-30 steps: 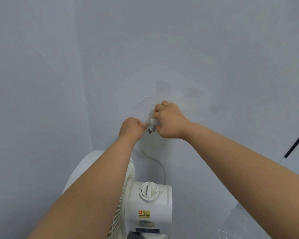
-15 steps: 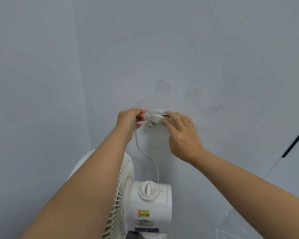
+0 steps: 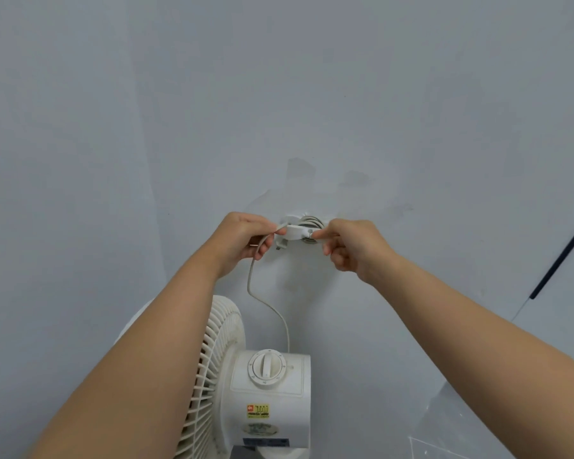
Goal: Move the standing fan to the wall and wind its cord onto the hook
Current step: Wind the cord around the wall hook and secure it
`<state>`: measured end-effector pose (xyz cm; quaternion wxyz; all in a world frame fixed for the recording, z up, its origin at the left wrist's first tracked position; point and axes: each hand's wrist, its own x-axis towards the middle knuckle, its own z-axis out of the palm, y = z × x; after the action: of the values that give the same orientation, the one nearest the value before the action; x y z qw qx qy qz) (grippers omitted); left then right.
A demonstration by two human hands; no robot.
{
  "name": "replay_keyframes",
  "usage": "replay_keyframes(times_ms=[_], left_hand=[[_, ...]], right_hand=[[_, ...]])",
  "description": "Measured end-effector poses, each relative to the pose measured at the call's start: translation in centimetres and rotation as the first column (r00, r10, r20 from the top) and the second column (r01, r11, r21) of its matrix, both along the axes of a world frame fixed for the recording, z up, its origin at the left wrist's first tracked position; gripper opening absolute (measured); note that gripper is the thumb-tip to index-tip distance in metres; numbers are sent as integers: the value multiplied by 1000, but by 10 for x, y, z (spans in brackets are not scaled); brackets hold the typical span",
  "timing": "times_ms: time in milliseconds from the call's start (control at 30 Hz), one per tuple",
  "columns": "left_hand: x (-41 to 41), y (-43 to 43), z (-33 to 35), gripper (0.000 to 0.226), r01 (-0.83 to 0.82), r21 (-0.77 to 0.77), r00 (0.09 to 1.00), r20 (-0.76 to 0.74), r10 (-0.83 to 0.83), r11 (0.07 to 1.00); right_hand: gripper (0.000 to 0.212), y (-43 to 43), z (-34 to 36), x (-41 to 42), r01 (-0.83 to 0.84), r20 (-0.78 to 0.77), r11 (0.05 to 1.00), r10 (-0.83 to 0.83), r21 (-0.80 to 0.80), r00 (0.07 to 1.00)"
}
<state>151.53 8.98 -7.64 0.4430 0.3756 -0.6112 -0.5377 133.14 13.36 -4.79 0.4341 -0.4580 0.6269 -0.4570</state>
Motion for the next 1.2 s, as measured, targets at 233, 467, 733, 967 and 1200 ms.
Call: replay_keyframes(times_ms=[233, 467, 733, 967, 1200], left_hand=[[4, 4, 3, 22, 209, 194, 971, 77, -227, 958], [11, 7, 0, 35, 281, 414, 914, 161, -374, 866], [5, 4, -3, 22, 178, 404, 949, 170, -264, 897], [2, 4, -6, 22, 97, 353, 973, 161, -162, 931], [2, 7, -5, 23, 142, 342, 975, 115, -192, 929]], right_hand=[[33, -12, 5, 20, -129, 34, 982, 125, 137, 992], [20, -17, 5, 31, -186, 100, 955, 166, 233, 981], [21, -15, 16, 24, -169, -21, 960, 178, 222, 984], [25, -10, 30, -2, -53, -13, 995, 54, 80, 998], [37, -19, 0, -25, 96, -510, 943, -256, -319, 821]])
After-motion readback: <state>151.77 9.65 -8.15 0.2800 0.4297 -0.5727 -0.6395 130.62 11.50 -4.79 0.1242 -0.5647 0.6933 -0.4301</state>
